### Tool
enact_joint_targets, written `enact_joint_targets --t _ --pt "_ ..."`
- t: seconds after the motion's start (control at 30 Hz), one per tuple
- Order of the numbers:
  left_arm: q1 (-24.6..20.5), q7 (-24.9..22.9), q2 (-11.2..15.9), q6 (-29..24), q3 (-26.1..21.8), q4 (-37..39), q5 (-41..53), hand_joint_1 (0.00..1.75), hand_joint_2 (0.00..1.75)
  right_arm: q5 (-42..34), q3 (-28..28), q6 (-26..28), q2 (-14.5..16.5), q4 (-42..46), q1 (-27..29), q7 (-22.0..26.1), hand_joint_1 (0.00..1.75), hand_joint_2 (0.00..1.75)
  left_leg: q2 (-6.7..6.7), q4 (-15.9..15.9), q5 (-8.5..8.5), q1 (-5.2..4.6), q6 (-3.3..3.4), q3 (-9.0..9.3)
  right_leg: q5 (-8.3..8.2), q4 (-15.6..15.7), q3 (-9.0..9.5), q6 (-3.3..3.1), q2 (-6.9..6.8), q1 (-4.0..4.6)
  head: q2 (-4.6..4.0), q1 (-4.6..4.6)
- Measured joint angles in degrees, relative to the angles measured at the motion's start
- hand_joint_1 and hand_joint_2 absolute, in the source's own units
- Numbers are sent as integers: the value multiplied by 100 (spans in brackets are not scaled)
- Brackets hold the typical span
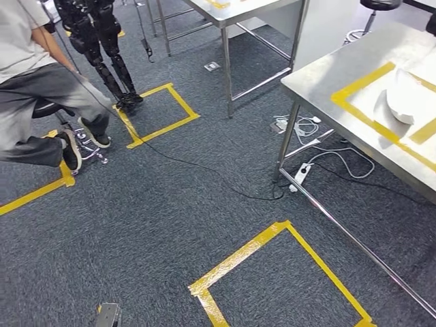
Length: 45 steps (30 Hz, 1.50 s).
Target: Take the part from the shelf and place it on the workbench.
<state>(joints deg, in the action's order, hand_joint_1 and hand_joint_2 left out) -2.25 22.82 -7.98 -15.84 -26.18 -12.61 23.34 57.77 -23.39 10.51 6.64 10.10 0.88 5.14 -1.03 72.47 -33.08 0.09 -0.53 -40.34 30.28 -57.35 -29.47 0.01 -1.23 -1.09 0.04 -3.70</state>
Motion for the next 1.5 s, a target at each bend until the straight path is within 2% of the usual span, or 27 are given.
enact_joint_targets --t 0.03,0.07,0.1,0.17,0.23,0.3,0.33,0.4,0.47,0.5,0.53,0.57,0.63,0.7,0.77,0.83,0.9,0.97,1.03,1.07,1.13,1.2,1.27,1.33,1.4,1.43,1.5 --pt "2 -1 -1 5 0 1 1 0 0 0 1 -16 -2 0 1 0 0 0 21 197 -35 10 -9 -88 10 0 5 -1 -86 6 0 -1" --pt "11 -4 -2 12 0 1 1 0 0 0 1 -39 -3 0 -1 0 0 0 37 173 42 16 -10 -69 20 -1 15 2 -164 8 -1 -2" --pt "18 -6 -2 19 0 2 2 0 0 1 2 -67 -4 0 -5 -1 0 0 74 -77 214 17 1 65 34 -1 34 11 -240 9 -1 -2" --pt "12 -10 -1 25 -1 2 2 0 0 2 2 -109 -4 0 -11 -5 0 0 320 -852 551 -24 52 470 74 -3 71 53 -369 22 -2 -3" --pt "-18 -10 0 25 -1 2 2 0 0 2 2 -129 -5 0 -16 -14 0 0 533 -1298 627 -88 119 682 116 -8 96 117 -495 47 -1 3" --pt "-18 -10 1 25 0 4 2 0 0 4 3 -139 -6 0 -37 -17 0 0 472 -1365 597 -120 177 683 139 6 133 176 -627 53 1 11" --pt "-1 -11 3 25 -1 5 2 0 0 5 4 -142 -7 0 -52 -17 0 0 406 -1393 609 -114 208 694 167 -1 146 205 -612 43 0 19" --pt "8 -12 8 24 -2 9 4 0 0 7 5 -144 -9 0 -72 -16 0 0 276 -1450 640 -88 281 722 357 -257 45 246 -335 24 0 40" --pt "-13 -12 4 25 -4 10 7 0 0 6 5 -146 -10 -1 -67 -16 0 0 138 -1465 650 -71 332 725 710 -972 -311 258 9 16 1 68" --pt "-20 -12 0 26 -4 11 7 0 0 6 6 -148 -10 -1 -60 -18 0 0 60 -1463 649 -71 344 722 846 -1357 -516 261 76 17 1 74" --pt "-17 -13 -3 27 -4 11 7 0 0 6 7 -149 -10 -2 -52 -20 0 0 -22 -1461 648 -72 348 725 885 -1608 -671 262 103 19 1 73" --pt "-12 -13 -4 27 -4 12 6 0 0 6 6 -150 -13 -2 -44 -22 0 0 -108 -1456 646 -72 347 731 799 -1641 -732 260 114 19 0 74" --pt "-5 -14 -4 27 -4 13 5 0 0 6 6 -150 -22 -2 -40 -24 0 0 -276 -1439 638 -65 334 747 349 -1090 -559 253 186 6 -1 73" --pt "-16 -14 -4 27 -4 13 4 0 0 5 7 -151 -33 -9 -37 -24 0 0 -424 -1389 619 -67 292 724 35 -387 -280 244 478 -30 -2 69" --pt "-20 -15 -5 27 -4 14 4 0 0 4 7 -152 -37 -19 -35 -25 0 0 -552 -1356 628 -56 222 663 14 -126 -156 219 659 -40 -1 66" --pt "2 -15 -2 27 -4 17 5 0 0 5 7 -156 -36 -21 -39 -27 0 0 -639 -1351 647 -32 150 619 0 -90 -118 155 539 -30 0 67" --pt "15 -16 2 27 -4 21 7 0 0 6 6 -160 -39 -22 -40 -26 0 0 -429 -1154 522 -38 90 524 -25 -41 -79 76 380 -33 -1 39" --pt "-4 -17 2 27 -4 22 8 0 0 4 5 -176 -43 -22 -33 -24 0 0 -102 -554 215 -28 33 244 -18 -15 -44 17 203 -17 -1 10" --pt "-8 -15 -1 27 -4 22 2 0 0 26 5 -199 -49 -22 -27 -20 0 0 5 87 -13 7 -11 -65 9 -15 -25 -10 16 6 -1 6" --pt "5 -12 -4 26 -4 23 -2 0 0 49 8 -205 -53 -22 -26 -11 0 0 22 186 7 21 -23 -113 24 -15 -12 -11 -71 12 -1 6" --pt "41 -8 -13 20 -4 27 -10 0 0 90 22 -209 -58 -22 -24 10 0 0 91 -237 315 33 -20 105 59 -15 30 6 -216 15 -2 3" --pt "52 -7 -17 12 -4 28 -16 0 0 103 38 -209 -60 -22 -22 28 0 0 342 -960 588 -7 23 477 108 -19 67 59 -336 27 -2 2" --pt "41 -3 -20 7 -4 28 -15 0 0 102 42 -215 -63 -22 -27 42 0 0 501 -1300 610 -68 89 645 155 -17 78 130 -457 47 -1 13" --pt "58 1 -18 6 -4 30 -7 0 0 101 42 -225 -65 -21 -49 51 0 0 407 -1347 595 -85 162 658 191 0 129 187 -562 47 0 25" --pt "83 3 -9 10 -6 32 -3 0 0 101 44 -230 -66 -20 -65 58 0 0 295 -1405 620 -64 237 689 314 -129 116 229 -395 27 -1 51" --pt "79 4 -7 18 -8 32 -2 0 0 101 45 -230 -67 -20 -63 61 0 0 235 -1430 634 -47 272 704 452 -360 2 242 -235 18 0 67" --pt "61 4 -11 36 -9 33 0 0 0 102 50 -231 -67 -22 -41 65 0 0 98 -1433 635 -42 311 704 787 -1106 -390 251 35 12 -1 95"
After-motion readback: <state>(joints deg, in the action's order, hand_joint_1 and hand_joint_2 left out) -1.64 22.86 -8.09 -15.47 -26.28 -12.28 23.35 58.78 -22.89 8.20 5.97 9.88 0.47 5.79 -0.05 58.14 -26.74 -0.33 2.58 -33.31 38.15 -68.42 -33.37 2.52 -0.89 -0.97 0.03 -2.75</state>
